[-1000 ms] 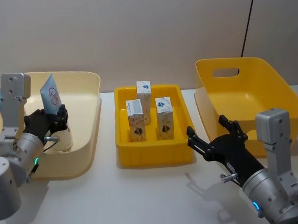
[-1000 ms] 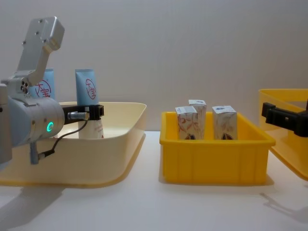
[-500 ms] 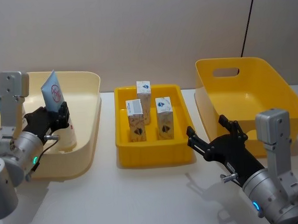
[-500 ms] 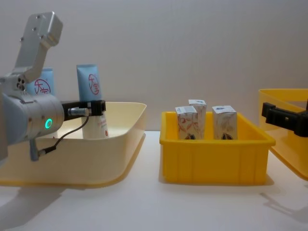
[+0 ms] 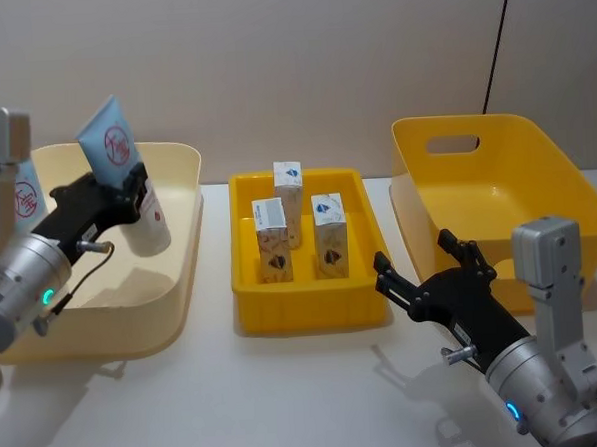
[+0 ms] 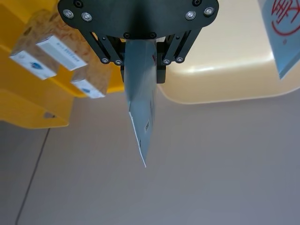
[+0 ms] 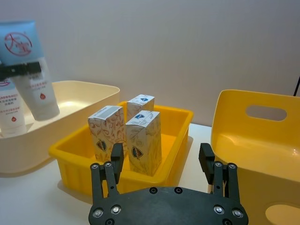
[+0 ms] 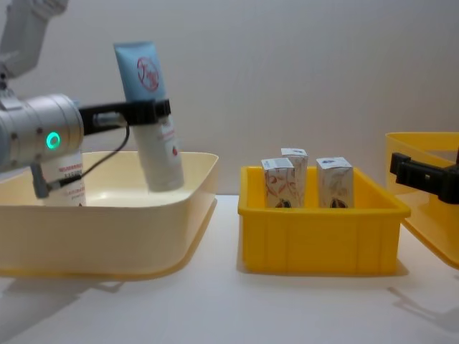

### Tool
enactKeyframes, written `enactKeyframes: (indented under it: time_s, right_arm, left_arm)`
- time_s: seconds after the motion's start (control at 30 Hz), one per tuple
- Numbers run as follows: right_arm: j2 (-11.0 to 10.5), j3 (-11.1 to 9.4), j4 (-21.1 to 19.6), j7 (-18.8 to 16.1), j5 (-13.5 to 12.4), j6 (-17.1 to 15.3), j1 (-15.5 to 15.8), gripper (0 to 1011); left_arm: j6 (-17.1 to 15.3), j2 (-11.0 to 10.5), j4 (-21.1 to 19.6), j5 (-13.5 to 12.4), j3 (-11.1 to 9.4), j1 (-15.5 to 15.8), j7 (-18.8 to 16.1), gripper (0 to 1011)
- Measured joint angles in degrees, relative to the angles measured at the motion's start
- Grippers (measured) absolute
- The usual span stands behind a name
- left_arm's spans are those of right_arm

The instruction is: Bimanual collaborative sorting of washing and personal care products

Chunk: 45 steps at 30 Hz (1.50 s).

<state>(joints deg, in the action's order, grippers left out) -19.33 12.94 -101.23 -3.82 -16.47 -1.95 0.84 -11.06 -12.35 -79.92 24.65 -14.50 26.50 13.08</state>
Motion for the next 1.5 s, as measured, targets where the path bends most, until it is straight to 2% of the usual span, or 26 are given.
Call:
enactKeyframes:
  time_s: [0.43, 0.73, 0.97, 1.1, 1.5]
  right_arm:
    - [0.0, 0.0, 0.0, 0.0, 0.0, 0.0, 0.0, 1001]
    - [0.0, 0.0, 0.0, 0.0, 0.0, 0.0, 0.0, 1001]
    - [0.0, 0.0, 0.0, 0.0, 0.0, 0.0, 0.0, 1001]
    - [0.0, 0.0, 0.0, 0.0, 0.0, 0.0, 0.0, 1001]
    - [0.0, 0.0, 0.0, 0.0, 0.0, 0.0, 0.0, 1001]
  left_arm:
    - [1.6, -2.7, -4.4, 6.1, 1.5, 1.0, 10.3, 296]
    - [1.7, -3.7, -6.3, 9.5, 1.3, 1.3, 16.0, 295]
    - [1.4, -4.0, -7.3, 11.6, -0.4, 1.4, 20.1, 296]
    - [1.0, -3.9, -7.4, 12.2, -2.1, 1.5, 22.3, 295]
    - [1.7, -3.1, -6.8, 11.5, -6.5, 1.7, 24.5, 295]
